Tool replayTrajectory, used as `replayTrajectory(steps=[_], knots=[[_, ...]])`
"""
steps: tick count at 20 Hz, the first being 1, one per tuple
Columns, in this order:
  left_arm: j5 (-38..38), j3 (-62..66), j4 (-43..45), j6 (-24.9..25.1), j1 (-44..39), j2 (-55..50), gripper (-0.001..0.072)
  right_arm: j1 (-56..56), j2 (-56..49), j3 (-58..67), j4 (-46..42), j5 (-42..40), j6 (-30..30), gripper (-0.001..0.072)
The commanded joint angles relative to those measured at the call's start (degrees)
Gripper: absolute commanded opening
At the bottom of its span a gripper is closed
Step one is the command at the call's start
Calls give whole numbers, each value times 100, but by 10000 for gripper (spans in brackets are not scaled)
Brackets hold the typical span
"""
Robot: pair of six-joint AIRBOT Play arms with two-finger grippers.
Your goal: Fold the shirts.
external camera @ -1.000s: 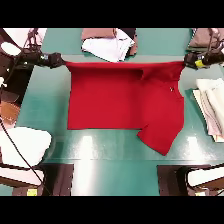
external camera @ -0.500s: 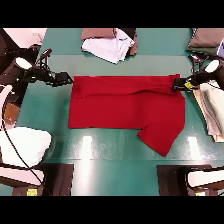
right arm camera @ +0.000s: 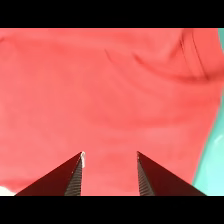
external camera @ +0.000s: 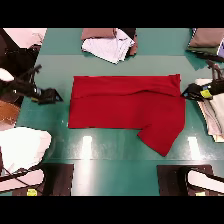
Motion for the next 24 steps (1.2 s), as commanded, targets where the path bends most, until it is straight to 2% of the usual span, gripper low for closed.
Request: replayTrajectory(steps=[1,4,7,9,11,16,18,19,23,24], knots=[[2,-1224,-247,122,61,498,598,-483,647,-555,289,179,-138,379],[146,-1709,-750,531,59,551,597,-713,874,-627,291,205,-140,378],[289,-1880,-754,553,-146,551,597,-828,1043,-627,295,208,-140,378],[459,-1939,-713,514,-446,544,597,-824,1108,-627,284,258,-140,378],[686,-2015,-662,221,-673,544,597,-824,1128,-592,284,332,-140,378],[848,-2052,-643,35,-951,544,587,-824,1141,-588,271,448,-140,378],[914,-2050,-678,-7,-951,544,54,-826,1141,-636,223,538,-140,379],[920,-2033,-710,-11,-951,544,26,-824,1143,-752,170,632,-140,378],[835,-1698,-758,-4,-951,551,26,-824,1156,-1934,-538,997,-120,391],[828,-1609,-758,2,-951,551,26,-824,1152,-2299,-584,1027,-122,471]])
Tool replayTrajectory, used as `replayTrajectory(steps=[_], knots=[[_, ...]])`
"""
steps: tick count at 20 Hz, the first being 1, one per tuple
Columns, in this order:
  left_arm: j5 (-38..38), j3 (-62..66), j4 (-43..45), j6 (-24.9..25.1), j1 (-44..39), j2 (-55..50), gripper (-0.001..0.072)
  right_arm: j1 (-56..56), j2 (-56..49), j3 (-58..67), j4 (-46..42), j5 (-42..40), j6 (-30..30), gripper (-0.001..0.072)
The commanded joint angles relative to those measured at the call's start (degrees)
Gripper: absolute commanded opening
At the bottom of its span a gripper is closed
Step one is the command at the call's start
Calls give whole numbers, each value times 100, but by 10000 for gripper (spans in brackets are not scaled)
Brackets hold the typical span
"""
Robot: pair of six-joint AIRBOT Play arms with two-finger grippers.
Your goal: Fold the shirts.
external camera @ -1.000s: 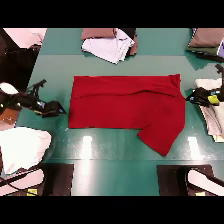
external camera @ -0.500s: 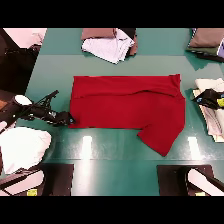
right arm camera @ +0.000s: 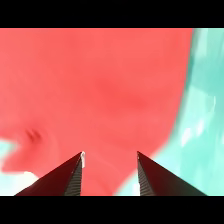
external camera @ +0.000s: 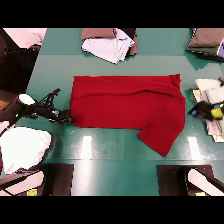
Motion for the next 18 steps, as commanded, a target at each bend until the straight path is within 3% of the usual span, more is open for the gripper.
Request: replayTrajectory(steps=[1,8,9,10,11,12,13,15,18], knots=[[-35,275,-44,-11,-9,4,26,-2,0,-1108,-348,205,15,543],[-17,356,-48,35,-9,4,26,13,2,-2424,649,-962,81,503],[-17,356,-46,35,-9,4,26,31,2,-2433,640,-1010,81,427],[-17,356,-46,35,-9,4,26,76,2,-2433,627,-1045,79,424],[-11,356,-46,35,-9,4,26,151,2,-2433,627,-1088,76,342],[-13,356,-46,35,-9,4,26,258,2,-2433,625,-1121,66,146],[-24,356,-44,37,-9,4,26,391,2,-2430,614,-1167,7,18],[-212,387,70,96,-9,11,25,636,13,-2328,319,-986,0,17],[-647,404,1047,4,-9,573,24,817,549,-1912,-671,103,205,16]])
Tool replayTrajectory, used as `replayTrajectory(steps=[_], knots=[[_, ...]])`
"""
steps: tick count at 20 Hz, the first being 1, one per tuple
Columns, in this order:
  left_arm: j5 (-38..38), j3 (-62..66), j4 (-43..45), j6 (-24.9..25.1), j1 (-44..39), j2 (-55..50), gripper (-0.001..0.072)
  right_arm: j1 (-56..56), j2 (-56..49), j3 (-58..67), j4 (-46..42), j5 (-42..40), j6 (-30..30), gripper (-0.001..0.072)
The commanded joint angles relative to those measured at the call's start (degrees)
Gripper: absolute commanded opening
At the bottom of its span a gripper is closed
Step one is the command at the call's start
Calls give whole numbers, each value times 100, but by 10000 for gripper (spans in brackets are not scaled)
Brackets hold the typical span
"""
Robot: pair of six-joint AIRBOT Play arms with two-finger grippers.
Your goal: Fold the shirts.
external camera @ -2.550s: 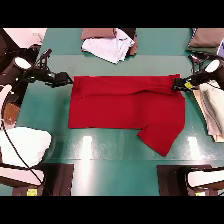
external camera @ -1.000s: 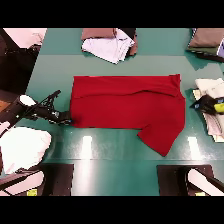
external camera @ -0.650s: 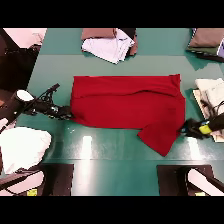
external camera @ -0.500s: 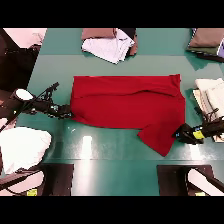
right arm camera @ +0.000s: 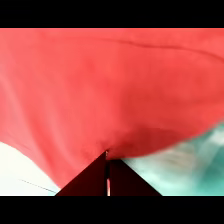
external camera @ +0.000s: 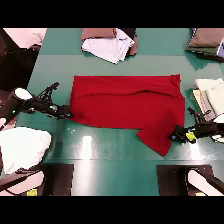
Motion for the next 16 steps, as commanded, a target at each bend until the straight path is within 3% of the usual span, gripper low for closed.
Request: replayTrajectory(steps=[1,5,9,12,16], knots=[[-555,-35,935,-37,2,636,25,188,682,374,-901,1165,225,16],[-1088,-997,997,-96,2,1735,25,188,2223,470,-1331,1904,345,16],[-1519,-1040,824,-278,2,1886,25,188,2861,765,-1143,1659,437,16],[-789,-407,535,-343,2,1880,25,190,2157,1506,-568,942,387,16],[-138,293,332,-334,2,1250,25,501,485,2496,-522,260,199,16]])
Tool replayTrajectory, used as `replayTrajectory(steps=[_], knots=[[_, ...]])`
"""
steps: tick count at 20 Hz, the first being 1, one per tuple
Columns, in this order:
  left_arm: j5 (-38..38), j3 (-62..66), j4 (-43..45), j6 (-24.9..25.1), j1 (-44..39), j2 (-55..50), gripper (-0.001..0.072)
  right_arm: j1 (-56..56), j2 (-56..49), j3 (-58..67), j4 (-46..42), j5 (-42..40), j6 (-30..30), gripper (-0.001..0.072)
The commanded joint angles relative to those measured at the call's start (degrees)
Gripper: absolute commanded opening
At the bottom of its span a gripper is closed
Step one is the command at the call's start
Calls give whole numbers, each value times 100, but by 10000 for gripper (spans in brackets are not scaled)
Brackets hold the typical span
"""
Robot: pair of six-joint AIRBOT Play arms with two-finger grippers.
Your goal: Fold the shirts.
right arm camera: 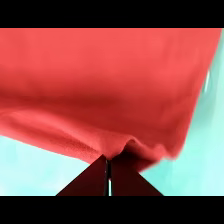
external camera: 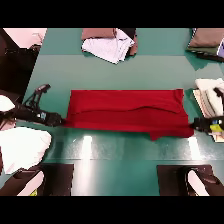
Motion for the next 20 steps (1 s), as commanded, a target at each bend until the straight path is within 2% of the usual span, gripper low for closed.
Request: replayTrajectory(steps=[1,7,11,12,13,14,15,16,17,18,20], knots=[[531,623,-192,-20,2,-658,26,302,-1314,909,153,-730,-94,16],[1228,1648,-570,42,2,-2494,26,638,-3298,2612,271,-1067,-63,16],[1539,2107,-570,35,2,-3257,27,638,-4181,3541,269,-1080,-15,18],[1635,2179,-570,22,2,-3329,28,638,-4404,3777,269,-1102,153,18],[1742,2236,-568,-59,2,-3348,98,638,-4631,4026,289,-1117,267,28],[1864,2302,-568,-181,2,-3344,422,619,-4837,4253,380,-1141,267,236],[1856,2428,-566,-275,7,-3342,659,553,-5036,4500,557,-1113,267,538],[1731,2590,-566,-308,20,-3342,679,474,-5165,4717,745,-955,262,574],[1436,2806,-540,-304,20,-3342,678,389,-5226,4865,879,-691,129,574],[1102,3001,-542,-299,20,-3342,610,284,-5206,4885,837,-446,-15,573],[627,3215,-568,-256,0,-3296,247,-9,-5069,4638,817,-109,-293,573]])
